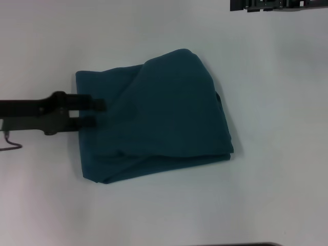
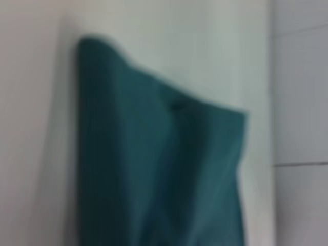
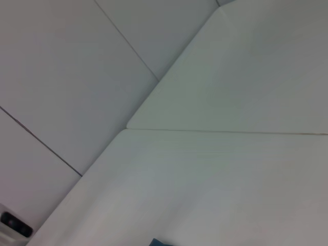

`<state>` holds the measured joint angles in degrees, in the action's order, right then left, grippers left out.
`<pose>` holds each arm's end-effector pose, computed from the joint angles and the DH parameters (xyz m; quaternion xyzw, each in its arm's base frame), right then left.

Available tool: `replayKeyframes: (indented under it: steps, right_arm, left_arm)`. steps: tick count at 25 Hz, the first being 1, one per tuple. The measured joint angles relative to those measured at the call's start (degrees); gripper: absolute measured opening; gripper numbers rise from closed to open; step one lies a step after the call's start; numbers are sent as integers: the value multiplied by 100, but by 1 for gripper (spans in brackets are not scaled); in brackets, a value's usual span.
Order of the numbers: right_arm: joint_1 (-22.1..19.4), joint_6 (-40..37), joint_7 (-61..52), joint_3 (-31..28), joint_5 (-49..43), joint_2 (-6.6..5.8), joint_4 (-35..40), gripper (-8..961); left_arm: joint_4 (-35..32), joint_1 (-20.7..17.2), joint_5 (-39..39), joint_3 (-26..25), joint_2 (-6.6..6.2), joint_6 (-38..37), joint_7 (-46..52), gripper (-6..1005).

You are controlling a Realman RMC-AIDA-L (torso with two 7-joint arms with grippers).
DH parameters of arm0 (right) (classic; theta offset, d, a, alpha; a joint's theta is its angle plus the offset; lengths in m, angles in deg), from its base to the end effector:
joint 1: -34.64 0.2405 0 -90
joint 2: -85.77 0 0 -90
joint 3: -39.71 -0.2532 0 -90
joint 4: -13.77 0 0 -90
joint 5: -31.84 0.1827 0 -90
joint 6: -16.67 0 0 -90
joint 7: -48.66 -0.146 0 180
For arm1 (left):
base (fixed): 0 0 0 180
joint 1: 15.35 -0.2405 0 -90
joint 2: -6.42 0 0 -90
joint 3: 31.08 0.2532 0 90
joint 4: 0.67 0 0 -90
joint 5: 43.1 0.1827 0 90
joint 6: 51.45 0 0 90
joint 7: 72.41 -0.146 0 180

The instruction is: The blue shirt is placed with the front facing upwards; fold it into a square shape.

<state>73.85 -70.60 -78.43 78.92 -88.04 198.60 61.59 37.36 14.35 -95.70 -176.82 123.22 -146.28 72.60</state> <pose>0.2089 0.3718 0.0638 -0.8540 0.4555 0.2164 0.1281 -0.2714 0.2877 0.0093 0.6765 0.7109 0.1916 0.0179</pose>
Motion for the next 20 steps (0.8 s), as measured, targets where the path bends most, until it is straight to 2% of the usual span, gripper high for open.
replayKeyframes:
  steps: [3,5,8,13,17,20]
  right_arm:
    - [9,-2,0,0,0,0,-5,942]
    - [16,0,0,1,0,0,-14,942]
    - [21,-1,0,0,0,1,-17,942]
    - [23,0,0,-1,0,2,-18,941]
    - [-6,0,0,-1,0,2,-18,941]
    - [-36,-30,0,0,0,0,-18,941]
  left_arm:
    - [162,-156,-20,-126,-64,-316,-26,640]
    - [142,-245,13,-8,-105,-429,-79,640]
    - [52,-331,89,265,-61,-437,-167,639]
    - [-80,-290,270,464,97,-172,-250,639]
    - [21,-282,286,460,106,-186,-249,640]
    - [272,-333,259,361,54,-513,-298,641]
